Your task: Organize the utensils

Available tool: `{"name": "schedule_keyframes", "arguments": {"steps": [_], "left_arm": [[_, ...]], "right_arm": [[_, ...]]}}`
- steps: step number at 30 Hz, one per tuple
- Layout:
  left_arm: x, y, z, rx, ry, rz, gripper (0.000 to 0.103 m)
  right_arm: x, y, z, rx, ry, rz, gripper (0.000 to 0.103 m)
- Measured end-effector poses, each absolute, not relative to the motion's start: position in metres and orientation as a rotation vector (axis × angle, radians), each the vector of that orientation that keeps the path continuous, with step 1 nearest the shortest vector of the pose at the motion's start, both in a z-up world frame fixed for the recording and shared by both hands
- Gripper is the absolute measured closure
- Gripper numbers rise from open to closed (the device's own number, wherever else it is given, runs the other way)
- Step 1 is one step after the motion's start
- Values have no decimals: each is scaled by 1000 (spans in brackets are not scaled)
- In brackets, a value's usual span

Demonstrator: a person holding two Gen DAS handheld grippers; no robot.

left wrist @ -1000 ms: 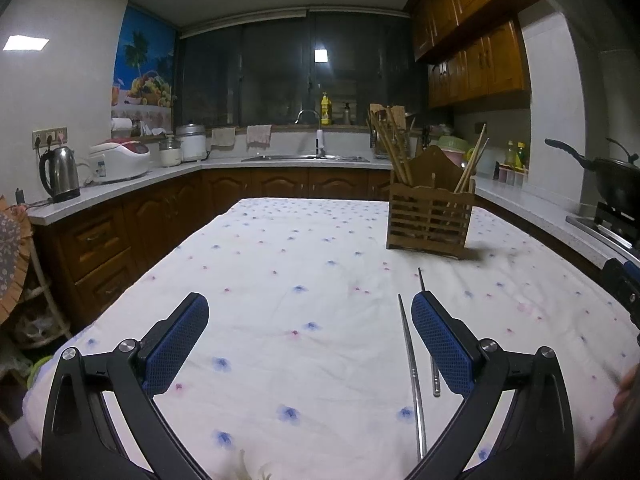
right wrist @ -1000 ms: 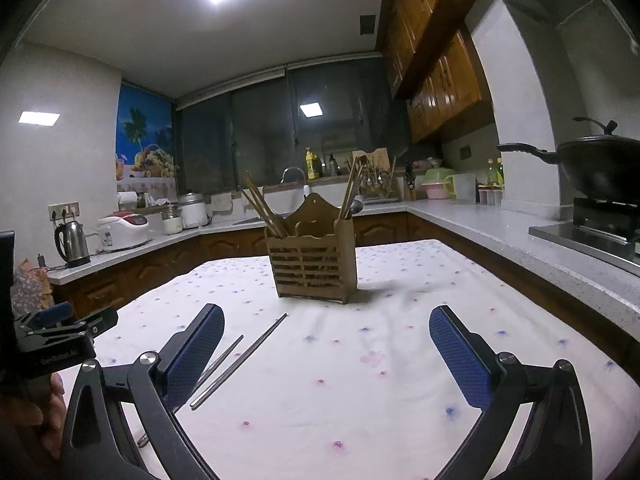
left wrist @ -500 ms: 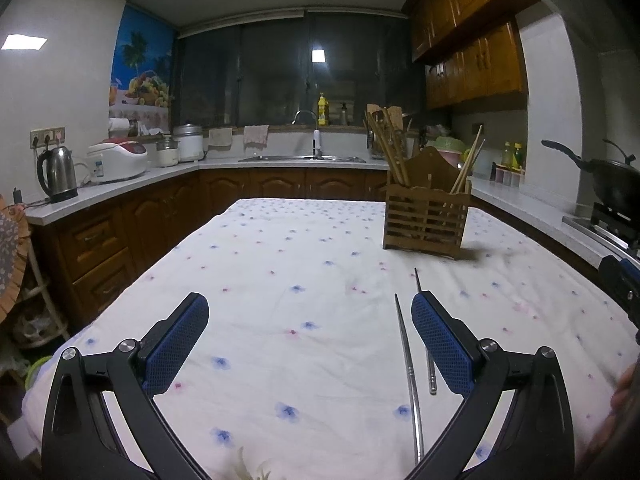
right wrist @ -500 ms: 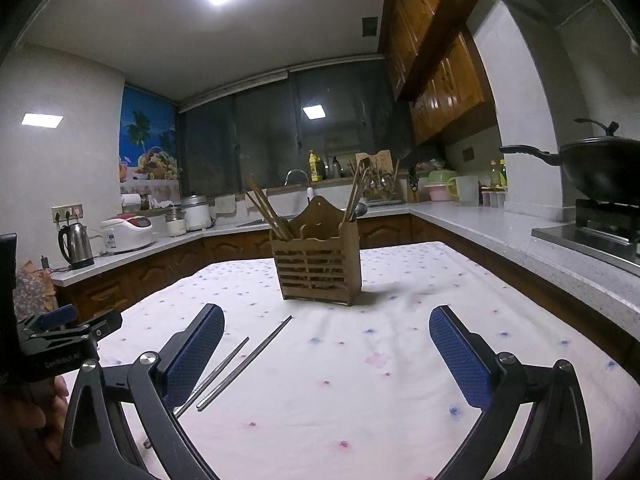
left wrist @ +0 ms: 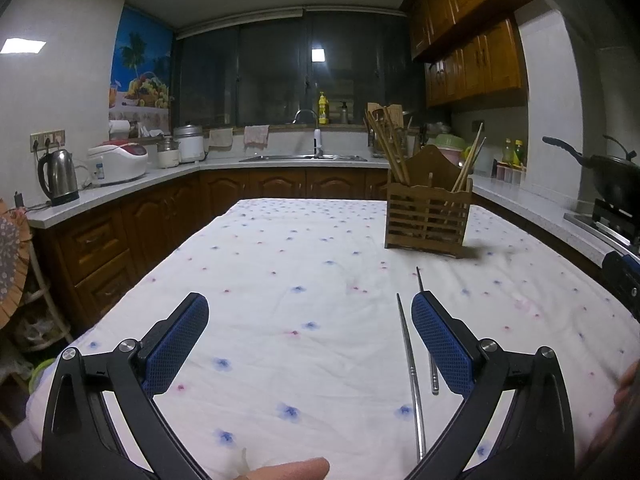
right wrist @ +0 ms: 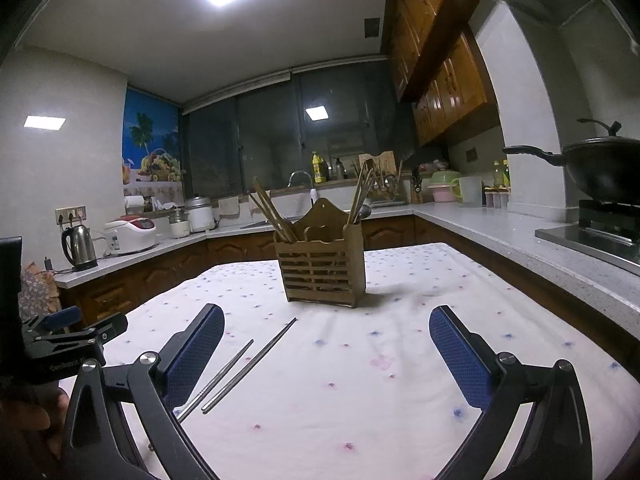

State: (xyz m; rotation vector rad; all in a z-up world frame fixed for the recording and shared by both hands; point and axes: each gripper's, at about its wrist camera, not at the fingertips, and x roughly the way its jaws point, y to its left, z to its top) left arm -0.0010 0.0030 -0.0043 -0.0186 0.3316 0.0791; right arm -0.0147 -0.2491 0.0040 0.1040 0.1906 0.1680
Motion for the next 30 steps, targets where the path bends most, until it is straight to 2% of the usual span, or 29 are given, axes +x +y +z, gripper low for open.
{"name": "schedule_keyframes", "arguments": {"steps": [30], "left_arm": [[-1, 7, -5, -9, 339, 73, 0]], "right_arm": [[-16, -242, 5, 112, 186, 178, 0]]}}
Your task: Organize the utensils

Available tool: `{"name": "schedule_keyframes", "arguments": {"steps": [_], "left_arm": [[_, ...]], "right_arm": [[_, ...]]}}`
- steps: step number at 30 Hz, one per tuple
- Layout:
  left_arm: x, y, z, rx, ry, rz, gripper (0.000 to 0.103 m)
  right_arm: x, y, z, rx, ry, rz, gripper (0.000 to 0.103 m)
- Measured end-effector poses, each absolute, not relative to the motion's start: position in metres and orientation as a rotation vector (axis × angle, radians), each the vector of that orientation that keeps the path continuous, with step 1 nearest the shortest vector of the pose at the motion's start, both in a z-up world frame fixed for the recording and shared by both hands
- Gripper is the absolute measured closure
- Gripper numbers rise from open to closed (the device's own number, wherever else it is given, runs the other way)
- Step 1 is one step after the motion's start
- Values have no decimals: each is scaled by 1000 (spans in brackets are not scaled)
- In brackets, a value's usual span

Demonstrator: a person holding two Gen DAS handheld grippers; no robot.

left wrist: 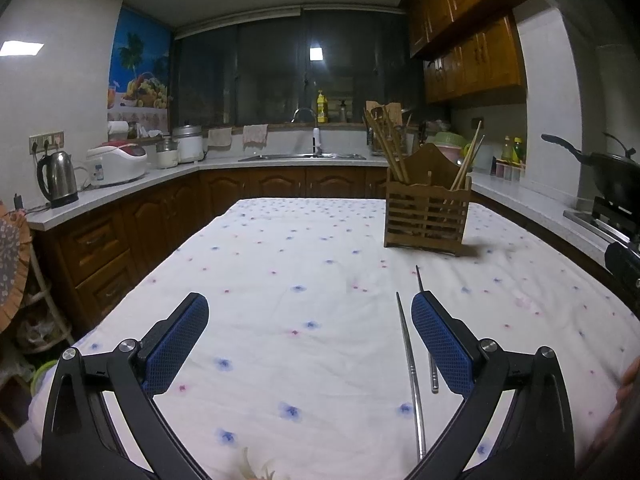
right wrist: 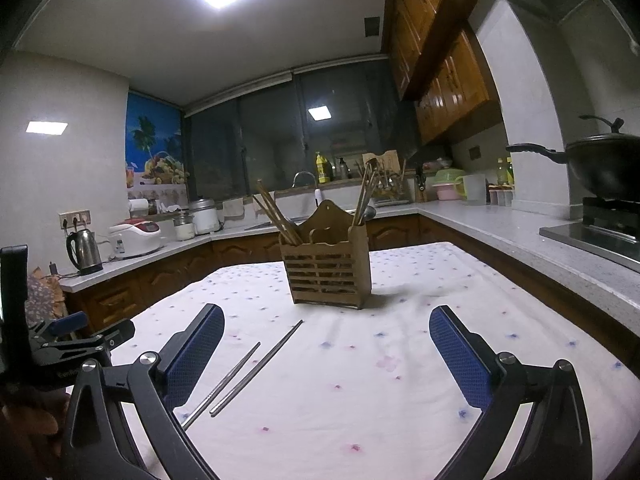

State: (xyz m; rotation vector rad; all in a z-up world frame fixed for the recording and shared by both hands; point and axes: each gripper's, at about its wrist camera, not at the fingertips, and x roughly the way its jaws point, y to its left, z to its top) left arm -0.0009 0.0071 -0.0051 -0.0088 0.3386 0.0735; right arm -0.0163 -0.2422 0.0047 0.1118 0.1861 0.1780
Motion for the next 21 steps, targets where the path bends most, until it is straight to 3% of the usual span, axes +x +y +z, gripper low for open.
{"name": "schedule_keyframes", "arguments": {"steps": [21], "left_arm": [[0, 7, -3, -9, 346, 67, 0]], "right_arm": [[-17, -236, 6, 117, 189, 184, 0]]}}
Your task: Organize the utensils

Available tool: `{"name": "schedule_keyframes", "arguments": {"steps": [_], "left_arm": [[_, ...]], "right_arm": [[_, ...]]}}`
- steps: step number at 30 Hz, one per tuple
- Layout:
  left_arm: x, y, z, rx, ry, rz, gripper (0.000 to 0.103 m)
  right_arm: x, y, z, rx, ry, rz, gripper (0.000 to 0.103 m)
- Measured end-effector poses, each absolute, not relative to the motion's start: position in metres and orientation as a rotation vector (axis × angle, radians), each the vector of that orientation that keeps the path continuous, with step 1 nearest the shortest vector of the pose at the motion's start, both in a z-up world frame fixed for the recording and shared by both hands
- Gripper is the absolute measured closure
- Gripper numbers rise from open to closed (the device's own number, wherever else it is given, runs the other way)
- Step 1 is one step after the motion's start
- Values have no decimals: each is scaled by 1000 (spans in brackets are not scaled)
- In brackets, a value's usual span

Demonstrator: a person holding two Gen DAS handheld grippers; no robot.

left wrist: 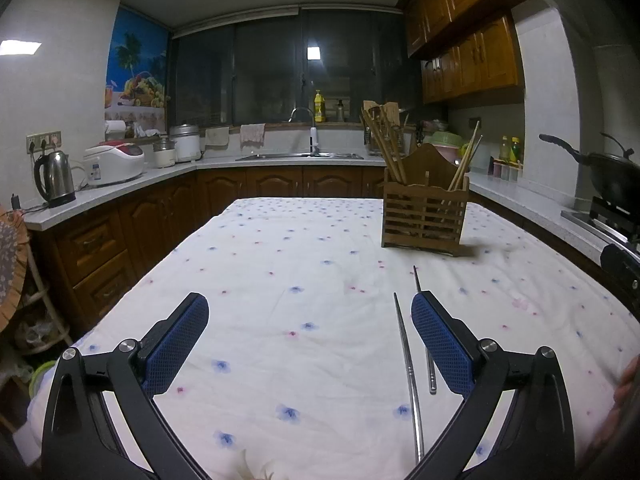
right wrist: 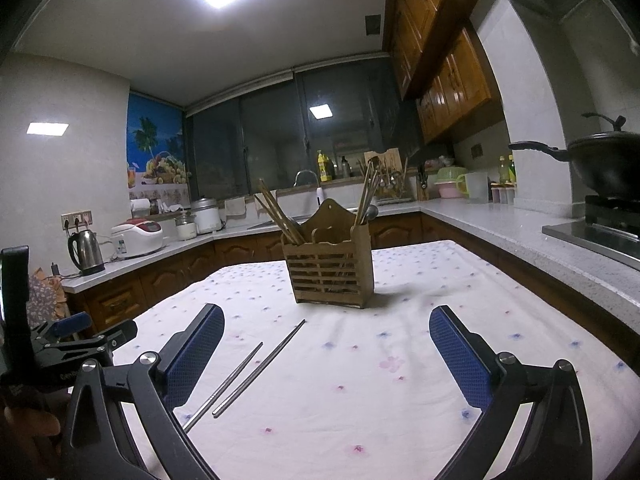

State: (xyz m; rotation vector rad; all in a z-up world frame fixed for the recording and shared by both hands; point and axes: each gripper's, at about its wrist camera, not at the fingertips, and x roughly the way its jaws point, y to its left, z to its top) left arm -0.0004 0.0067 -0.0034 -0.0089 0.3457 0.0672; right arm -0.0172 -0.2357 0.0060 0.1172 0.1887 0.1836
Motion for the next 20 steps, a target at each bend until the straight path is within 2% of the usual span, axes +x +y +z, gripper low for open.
{"name": "schedule_keyframes", "arguments": {"steps": [20], "left_arm": [[16, 9, 2, -20, 381, 25, 0]], "right_arm": [[-15, -226, 3, 132, 226, 181, 0]]}}
